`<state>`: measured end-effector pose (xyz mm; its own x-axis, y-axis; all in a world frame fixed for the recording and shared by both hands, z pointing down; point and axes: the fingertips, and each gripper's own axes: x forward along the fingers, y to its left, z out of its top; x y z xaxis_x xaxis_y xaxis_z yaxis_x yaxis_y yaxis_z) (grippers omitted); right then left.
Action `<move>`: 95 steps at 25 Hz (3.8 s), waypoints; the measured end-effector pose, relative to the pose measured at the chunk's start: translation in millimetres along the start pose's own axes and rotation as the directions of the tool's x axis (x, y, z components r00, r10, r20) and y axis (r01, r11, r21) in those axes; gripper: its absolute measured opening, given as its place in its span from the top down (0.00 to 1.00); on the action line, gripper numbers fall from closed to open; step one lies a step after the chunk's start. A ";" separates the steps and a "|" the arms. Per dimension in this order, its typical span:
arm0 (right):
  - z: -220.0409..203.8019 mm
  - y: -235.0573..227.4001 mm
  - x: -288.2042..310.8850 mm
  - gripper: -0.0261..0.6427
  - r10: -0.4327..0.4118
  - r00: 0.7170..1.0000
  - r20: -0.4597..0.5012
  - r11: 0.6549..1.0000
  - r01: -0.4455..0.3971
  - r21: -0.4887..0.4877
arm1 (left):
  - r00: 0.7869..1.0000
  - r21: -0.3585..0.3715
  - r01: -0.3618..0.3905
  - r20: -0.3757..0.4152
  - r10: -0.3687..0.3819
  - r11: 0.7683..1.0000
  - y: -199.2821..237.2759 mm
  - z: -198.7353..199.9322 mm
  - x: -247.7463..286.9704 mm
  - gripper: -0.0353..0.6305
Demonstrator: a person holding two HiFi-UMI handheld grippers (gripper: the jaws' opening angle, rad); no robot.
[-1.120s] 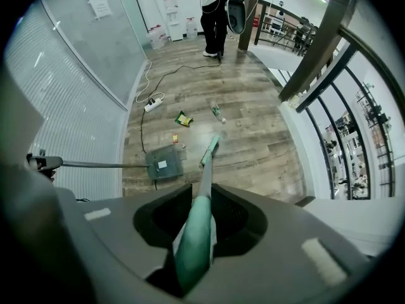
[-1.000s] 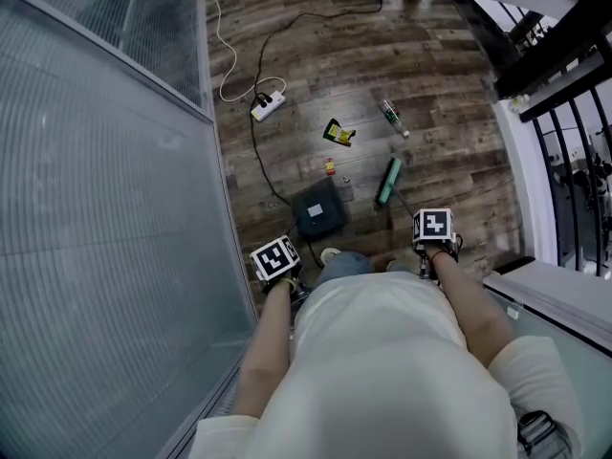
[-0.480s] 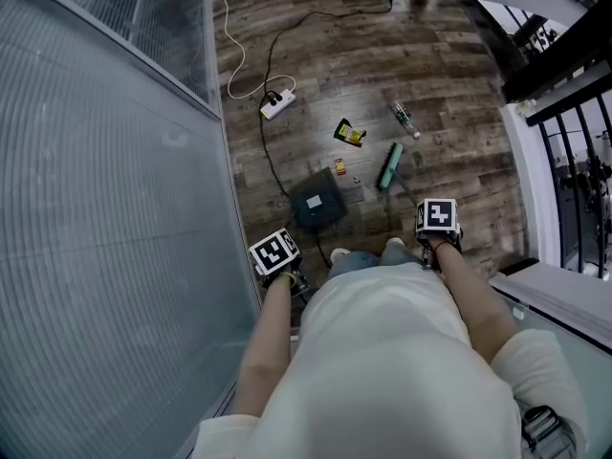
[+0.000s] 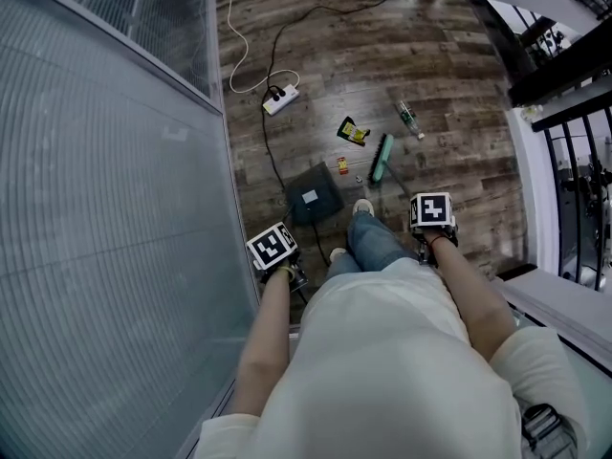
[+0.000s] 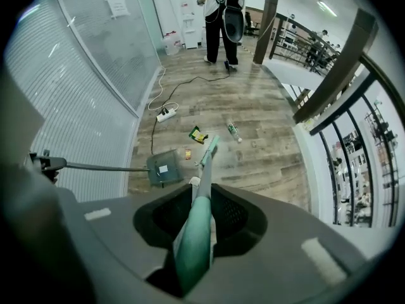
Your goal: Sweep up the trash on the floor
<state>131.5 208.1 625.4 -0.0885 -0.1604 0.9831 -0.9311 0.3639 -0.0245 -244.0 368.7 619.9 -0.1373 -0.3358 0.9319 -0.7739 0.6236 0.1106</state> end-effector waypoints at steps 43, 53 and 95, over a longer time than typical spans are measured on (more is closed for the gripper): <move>136.7 58.3 80.9 0.81 -0.022 0.999 -0.044 0.638 -0.020 -0.770 | 0.993 -0.112 -0.100 -0.078 0.091 0.989 -62.7 88.5 80.5 0.81; 113.0 87.8 77.7 0.81 -0.014 0.997 -0.072 0.502 -0.056 -0.863 | 0.990 -0.106 -0.123 -0.087 0.114 0.987 -50.8 103.5 82.2 0.81; 62.7 140.8 45.0 0.81 0.227 0.955 -0.193 0.863 -0.289 -0.415 | 0.992 -0.087 -0.111 -0.078 0.104 0.990 -42.4 97.9 79.1 0.81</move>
<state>-25.8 194.6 654.8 -0.2281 0.1065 0.9678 -0.6308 0.7410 -0.2302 -282.5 246.5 655.1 -0.1686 -0.2132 0.9623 -0.6971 0.7160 0.0365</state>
